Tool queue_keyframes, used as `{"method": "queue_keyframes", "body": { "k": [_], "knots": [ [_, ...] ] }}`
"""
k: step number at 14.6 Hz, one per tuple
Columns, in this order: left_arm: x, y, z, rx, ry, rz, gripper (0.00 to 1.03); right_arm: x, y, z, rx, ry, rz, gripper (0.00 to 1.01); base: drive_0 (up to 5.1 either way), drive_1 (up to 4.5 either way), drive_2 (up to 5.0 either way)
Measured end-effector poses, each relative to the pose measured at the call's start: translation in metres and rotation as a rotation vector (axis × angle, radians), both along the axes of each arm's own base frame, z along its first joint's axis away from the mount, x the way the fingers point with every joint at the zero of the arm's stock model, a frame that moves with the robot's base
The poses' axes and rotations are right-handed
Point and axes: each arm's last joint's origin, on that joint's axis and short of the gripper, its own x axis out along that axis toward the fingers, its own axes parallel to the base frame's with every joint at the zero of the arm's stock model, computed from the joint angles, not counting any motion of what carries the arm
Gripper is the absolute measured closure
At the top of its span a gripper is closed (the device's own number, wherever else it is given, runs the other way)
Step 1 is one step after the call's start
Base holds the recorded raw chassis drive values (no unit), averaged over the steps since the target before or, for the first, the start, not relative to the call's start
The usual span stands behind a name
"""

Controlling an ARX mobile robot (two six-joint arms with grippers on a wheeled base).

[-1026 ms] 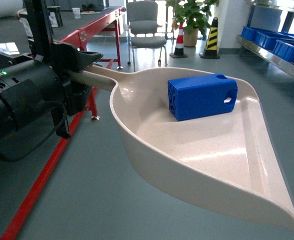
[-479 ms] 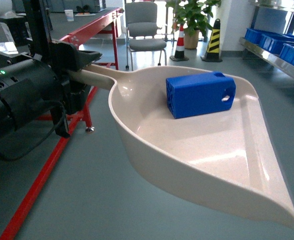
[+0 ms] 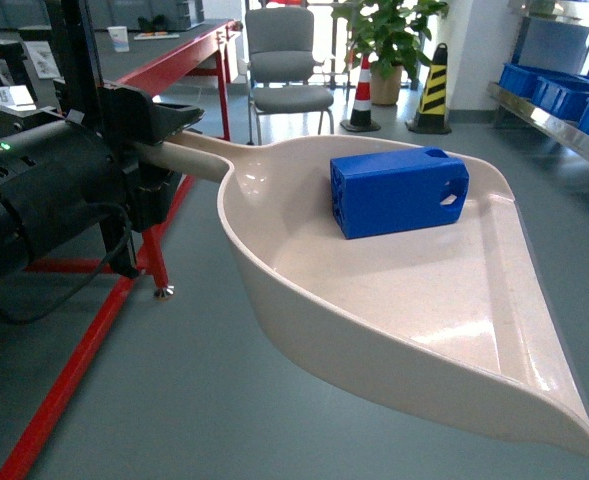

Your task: Place part in tray to right shelf

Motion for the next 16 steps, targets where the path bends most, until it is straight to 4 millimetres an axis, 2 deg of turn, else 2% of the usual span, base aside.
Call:
{"method": "queue_keyframes", "body": {
  "k": [16],
  "knots": [
    [0.0000,0.0000,-0.0002,0.001,0.002,0.000,0.91,0.0000,0.0000,0.0003,0.000,-0.003,0.000,0.03,0.0,4.38,-4.3]
  ]
}}
